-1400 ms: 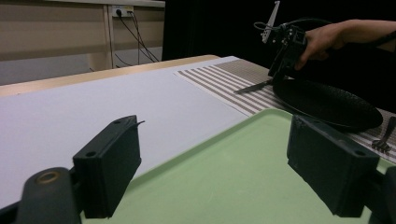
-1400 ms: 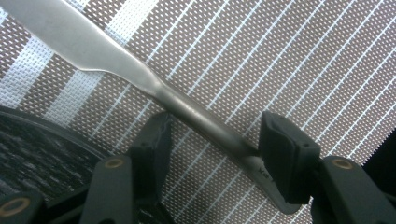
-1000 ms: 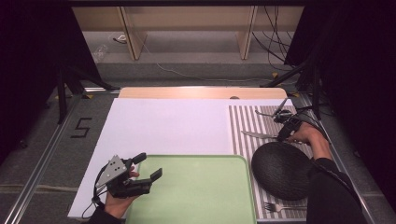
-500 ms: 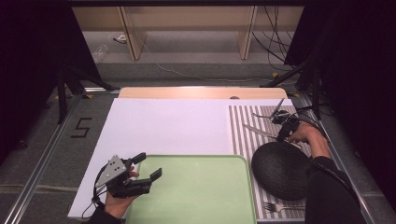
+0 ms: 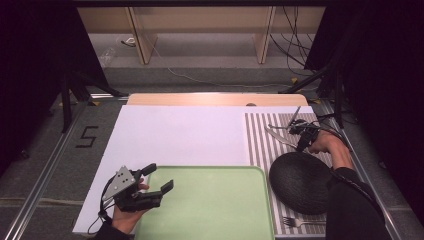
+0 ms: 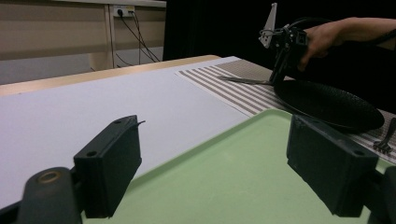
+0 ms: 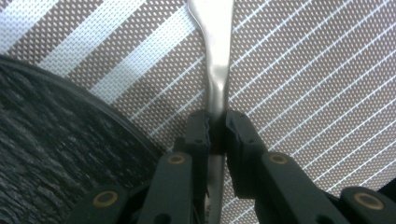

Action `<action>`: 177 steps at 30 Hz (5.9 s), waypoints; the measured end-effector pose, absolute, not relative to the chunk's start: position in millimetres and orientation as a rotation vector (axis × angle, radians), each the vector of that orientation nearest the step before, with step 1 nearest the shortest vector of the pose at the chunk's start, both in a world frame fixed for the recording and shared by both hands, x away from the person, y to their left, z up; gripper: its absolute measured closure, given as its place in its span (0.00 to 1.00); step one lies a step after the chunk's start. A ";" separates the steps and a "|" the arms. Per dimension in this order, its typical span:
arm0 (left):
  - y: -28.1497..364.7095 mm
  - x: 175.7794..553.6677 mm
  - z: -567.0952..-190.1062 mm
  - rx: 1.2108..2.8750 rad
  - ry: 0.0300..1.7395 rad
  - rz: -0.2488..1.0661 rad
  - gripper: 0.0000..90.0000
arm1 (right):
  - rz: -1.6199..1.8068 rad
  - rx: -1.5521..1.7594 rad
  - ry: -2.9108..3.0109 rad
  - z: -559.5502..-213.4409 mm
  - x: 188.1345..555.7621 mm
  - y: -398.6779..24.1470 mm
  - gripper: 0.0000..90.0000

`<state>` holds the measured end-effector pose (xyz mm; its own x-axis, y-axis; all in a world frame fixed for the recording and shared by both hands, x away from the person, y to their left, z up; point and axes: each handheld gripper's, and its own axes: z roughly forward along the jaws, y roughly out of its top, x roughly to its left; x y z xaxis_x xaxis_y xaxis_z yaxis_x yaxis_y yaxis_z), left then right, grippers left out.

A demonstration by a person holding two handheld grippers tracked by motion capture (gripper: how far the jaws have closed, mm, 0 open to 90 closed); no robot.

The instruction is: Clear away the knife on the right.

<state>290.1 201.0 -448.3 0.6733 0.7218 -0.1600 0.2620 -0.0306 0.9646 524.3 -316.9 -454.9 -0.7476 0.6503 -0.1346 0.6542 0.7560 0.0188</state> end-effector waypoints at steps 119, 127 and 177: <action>202.0 287.2 -445.9 1.590 0.805 0.501 0.19 | 1.256 1.015 2.787 -413.2 354.4 -194.7 0.89; 202.1 287.1 -445.8 1.590 0.804 0.504 0.19 | 1.236 1.013 2.811 -416.8 344.6 -189.3 0.89; 202.4 287.2 -445.4 1.593 0.804 0.510 0.19 | 0.598 0.824 3.100 -447.1 298.4 -147.1 0.89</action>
<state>287.2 202.4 -445.4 0.6627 0.7403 -0.1130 0.2124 -0.0411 0.9763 298.4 -147.1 -447.1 -0.8656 0.4558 0.2072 0.5002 0.8061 0.3162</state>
